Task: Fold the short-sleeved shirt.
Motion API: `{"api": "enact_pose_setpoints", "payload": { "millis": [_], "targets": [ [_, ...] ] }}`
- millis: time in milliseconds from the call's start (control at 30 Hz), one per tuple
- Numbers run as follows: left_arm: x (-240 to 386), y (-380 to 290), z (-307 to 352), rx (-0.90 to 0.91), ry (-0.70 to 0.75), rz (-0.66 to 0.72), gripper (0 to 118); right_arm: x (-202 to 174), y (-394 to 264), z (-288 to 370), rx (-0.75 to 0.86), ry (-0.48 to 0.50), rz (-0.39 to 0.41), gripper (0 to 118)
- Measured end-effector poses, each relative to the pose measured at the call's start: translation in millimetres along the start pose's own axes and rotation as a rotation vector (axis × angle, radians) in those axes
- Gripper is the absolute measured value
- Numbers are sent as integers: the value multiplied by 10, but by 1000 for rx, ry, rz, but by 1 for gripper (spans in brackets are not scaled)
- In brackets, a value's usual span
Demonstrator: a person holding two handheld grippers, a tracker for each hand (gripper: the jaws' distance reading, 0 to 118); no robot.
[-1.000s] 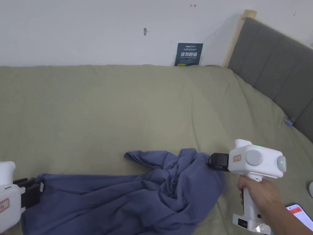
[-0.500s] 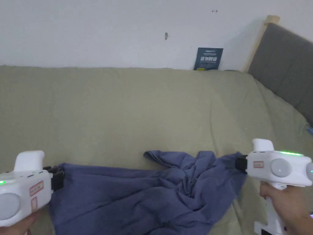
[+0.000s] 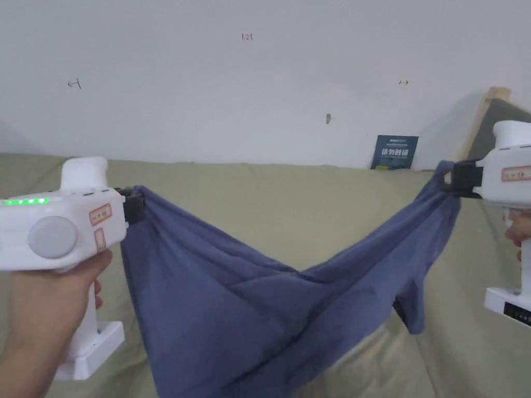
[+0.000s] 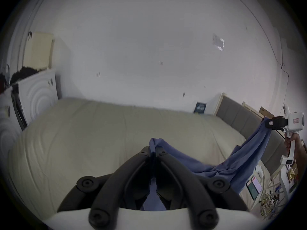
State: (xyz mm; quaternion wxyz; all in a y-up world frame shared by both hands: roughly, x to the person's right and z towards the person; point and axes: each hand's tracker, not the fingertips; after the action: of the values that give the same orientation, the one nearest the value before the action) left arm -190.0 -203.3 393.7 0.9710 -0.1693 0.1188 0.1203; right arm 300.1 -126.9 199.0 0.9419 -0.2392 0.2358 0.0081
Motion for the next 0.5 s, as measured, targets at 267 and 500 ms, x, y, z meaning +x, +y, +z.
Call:
{"api": "enact_pose_setpoints", "payload": {
  "millis": [267,500],
  "targets": [
    [-129,1270,355,186,46,8,4,-224,1121,378,206,16,-33,7],
    [-336,1963,272,255,95,11,4,-243,1690,332,304,3,-87,7]
  ]
}}
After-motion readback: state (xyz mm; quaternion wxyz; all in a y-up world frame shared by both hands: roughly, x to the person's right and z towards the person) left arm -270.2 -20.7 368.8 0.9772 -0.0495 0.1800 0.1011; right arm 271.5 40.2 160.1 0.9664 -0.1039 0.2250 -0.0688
